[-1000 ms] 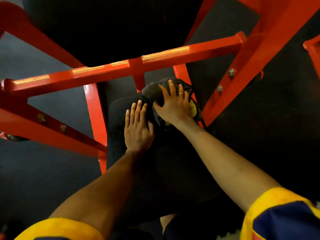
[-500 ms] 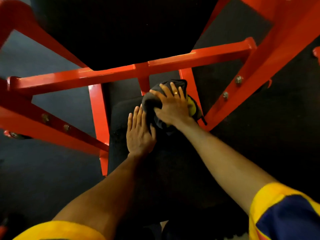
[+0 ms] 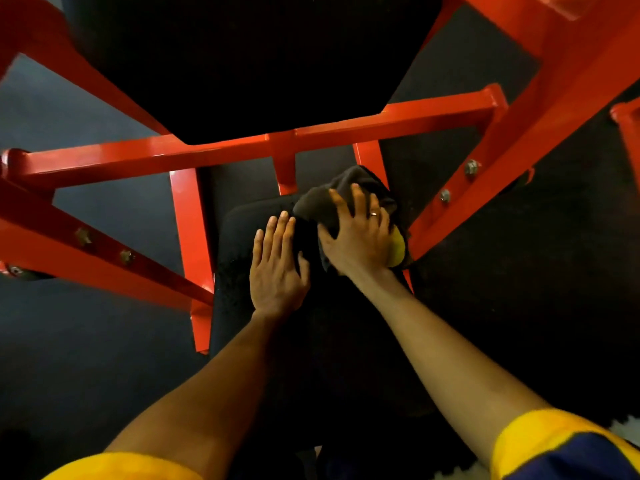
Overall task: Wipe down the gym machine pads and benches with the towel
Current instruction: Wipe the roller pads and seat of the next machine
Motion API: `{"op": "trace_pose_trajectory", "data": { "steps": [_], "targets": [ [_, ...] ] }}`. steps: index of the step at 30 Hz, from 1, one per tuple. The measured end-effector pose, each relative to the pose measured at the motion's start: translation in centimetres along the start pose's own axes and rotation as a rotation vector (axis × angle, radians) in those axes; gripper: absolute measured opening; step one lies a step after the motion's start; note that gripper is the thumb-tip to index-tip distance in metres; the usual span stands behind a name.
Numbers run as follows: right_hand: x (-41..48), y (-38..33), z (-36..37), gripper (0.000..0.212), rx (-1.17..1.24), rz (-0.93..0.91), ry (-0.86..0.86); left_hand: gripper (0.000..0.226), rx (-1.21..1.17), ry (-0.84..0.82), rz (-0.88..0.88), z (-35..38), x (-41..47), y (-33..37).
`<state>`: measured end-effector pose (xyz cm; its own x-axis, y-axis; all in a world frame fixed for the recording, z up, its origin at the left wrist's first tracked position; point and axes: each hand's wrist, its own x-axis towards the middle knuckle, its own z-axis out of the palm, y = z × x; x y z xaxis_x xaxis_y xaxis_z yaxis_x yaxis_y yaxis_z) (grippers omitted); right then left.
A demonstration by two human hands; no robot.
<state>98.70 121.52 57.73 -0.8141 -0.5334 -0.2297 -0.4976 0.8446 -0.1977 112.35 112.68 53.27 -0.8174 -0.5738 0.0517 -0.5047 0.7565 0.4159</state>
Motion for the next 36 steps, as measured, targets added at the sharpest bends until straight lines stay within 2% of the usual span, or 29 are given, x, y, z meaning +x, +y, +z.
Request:
{"op": "trace_pose_trajectory", "data": {
  "steps": [3, 5, 8, 11, 14, 17, 20, 23, 26, 28, 32, 36],
  "targets": [
    [4.5, -1.5, -0.5, 0.067, -0.009, -0.148, -0.088, 0.064, 0.004, 0.005, -0.004, 0.1, 0.2, -0.1],
    [7.8, -1.6, -1.1, 0.067, 0.014, -0.151, -0.152, 0.063, 0.005, 0.018, -0.013, 0.2, 0.3, 0.0],
    [9.9, -0.8, -1.5, 0.070, 0.163, 0.059, -0.213, 0.062, -0.004, 0.016, -0.013, 0.1, 0.3, 0.1],
    [7.1, -1.1, -0.6, 0.067, 0.177, 0.216, -0.079, 0.062, -0.004, 0.015, 0.008, 0.1, 0.0, 0.0],
    [2.7, -1.8, 1.2, 0.063, 0.046, 0.026, 0.094, 0.063, -0.010, 0.001, 0.015, 0.1, 0.1, -0.1],
    [-1.4, -1.2, 1.9, 0.062, -0.002, -0.115, 0.091, 0.065, -0.021, -0.020, 0.022, 0.2, 0.1, -0.5],
    [-6.5, 0.0, 1.8, 0.062, -0.037, -0.158, 0.140, 0.062, -0.036, -0.032, 0.037, 0.2, 0.0, -0.8],
    [-8.1, 0.9, 1.3, 0.066, -0.081, -0.072, 0.146, 0.061, -0.084, -0.025, 0.004, 0.0, 0.0, -0.5],
    [-4.2, 0.1, 0.4, 0.077, -0.065, 0.120, 0.123, 0.061, -0.088, 0.042, -0.074, -0.2, -0.4, -0.4],
    [-1.1, -1.1, 0.5, 0.077, -0.015, 0.166, 0.064, 0.063, -0.071, 0.073, -0.161, -0.3, -1.2, -0.9],
    [0.7, -4.4, 1.6, 0.072, 0.014, 0.037, -0.034, 0.064, -0.041, 0.098, -0.294, -0.8, -3.5, -1.1],
    [-4.0, -3.0, 2.0, 0.075, -0.057, -0.318, 0.002, 0.065, -0.048, 0.112, -0.400, -1.2, -4.7, -1.3]
  ]
}}
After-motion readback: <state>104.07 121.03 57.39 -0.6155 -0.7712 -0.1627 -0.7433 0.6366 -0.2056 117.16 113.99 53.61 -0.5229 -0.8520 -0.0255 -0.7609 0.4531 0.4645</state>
